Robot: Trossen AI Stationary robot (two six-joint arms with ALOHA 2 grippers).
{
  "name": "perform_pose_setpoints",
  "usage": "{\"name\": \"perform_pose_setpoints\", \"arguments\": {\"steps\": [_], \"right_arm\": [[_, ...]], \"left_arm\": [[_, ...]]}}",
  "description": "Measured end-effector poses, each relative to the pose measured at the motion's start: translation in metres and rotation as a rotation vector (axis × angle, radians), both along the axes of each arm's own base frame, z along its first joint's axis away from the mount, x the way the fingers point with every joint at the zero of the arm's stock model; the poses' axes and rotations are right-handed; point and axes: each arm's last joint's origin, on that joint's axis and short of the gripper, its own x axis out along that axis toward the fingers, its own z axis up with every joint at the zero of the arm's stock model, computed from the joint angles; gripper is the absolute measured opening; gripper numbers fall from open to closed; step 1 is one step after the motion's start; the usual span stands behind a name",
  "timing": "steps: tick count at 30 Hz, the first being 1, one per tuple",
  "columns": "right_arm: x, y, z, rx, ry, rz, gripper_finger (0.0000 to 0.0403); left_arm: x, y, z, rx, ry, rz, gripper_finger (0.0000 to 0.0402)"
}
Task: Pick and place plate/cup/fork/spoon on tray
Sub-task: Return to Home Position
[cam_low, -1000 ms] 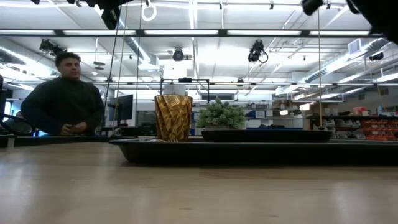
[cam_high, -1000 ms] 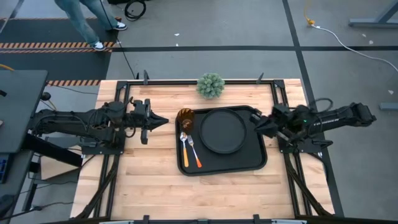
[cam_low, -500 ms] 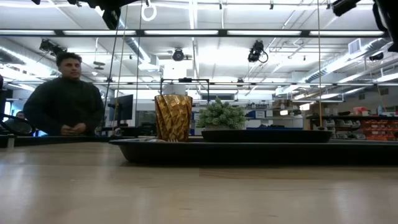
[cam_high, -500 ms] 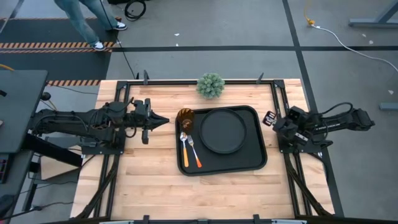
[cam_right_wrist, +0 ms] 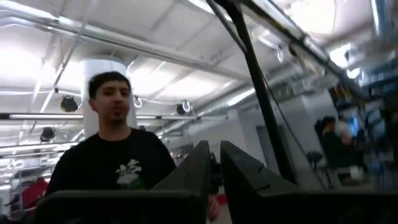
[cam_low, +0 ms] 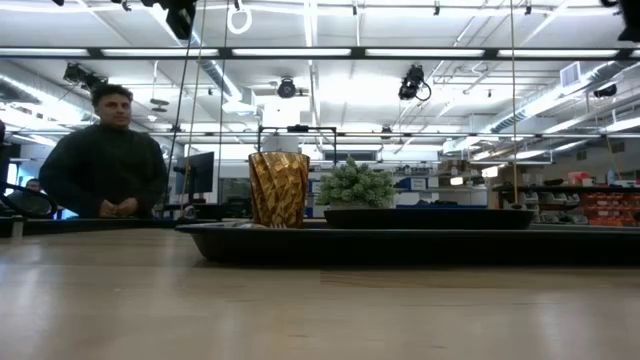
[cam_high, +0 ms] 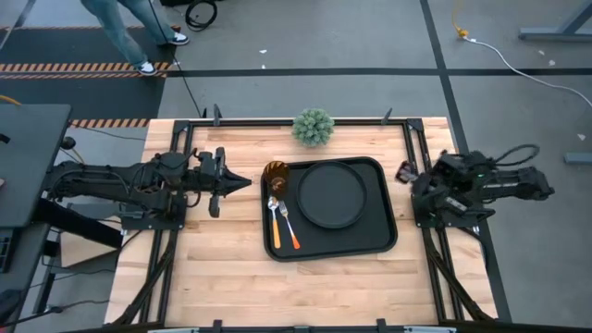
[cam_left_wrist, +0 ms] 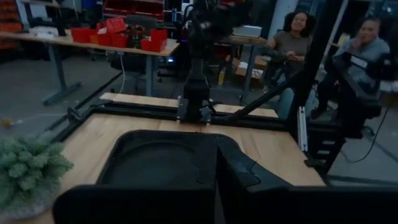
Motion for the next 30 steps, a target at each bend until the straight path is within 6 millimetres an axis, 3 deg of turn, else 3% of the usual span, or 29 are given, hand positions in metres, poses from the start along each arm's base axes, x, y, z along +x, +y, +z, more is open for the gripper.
{"name": "perform_pose_setpoints", "arguments": {"steps": [4,9,13,19,24,30], "right_arm": [[-0.025,-0.004,0.004,-0.020,-0.064,-0.072,0.0045],[-0.039,-0.009,-0.009,0.038,0.042,-0.242,0.0045],[-0.033,-0.012,-0.017,0.015,0.109,-0.403,0.0045],[-0.023,-0.016,-0.027,-0.179,0.152,-0.637,0.0045],[-0.020,-0.017,-0.035,-0.188,0.246,-0.644,0.0045],[-0.023,-0.017,-0.028,-0.026,0.221,-0.577,0.0045]], "left_arm": [[0.000,-0.001,0.000,0.050,0.001,-0.005,0.0009],[0.000,-0.001,0.000,0.005,-0.001,-0.003,0.0009],[0.000,-0.001,0.000,-0.043,-0.003,-0.001,0.0009],[0.000,-0.001,0.005,-0.062,-0.048,-0.001,0.0009],[0.000,0.000,0.011,-0.113,-0.120,-0.003,0.0009],[-0.001,0.000,0.018,-0.116,-0.184,0.004,0.0009]]}}
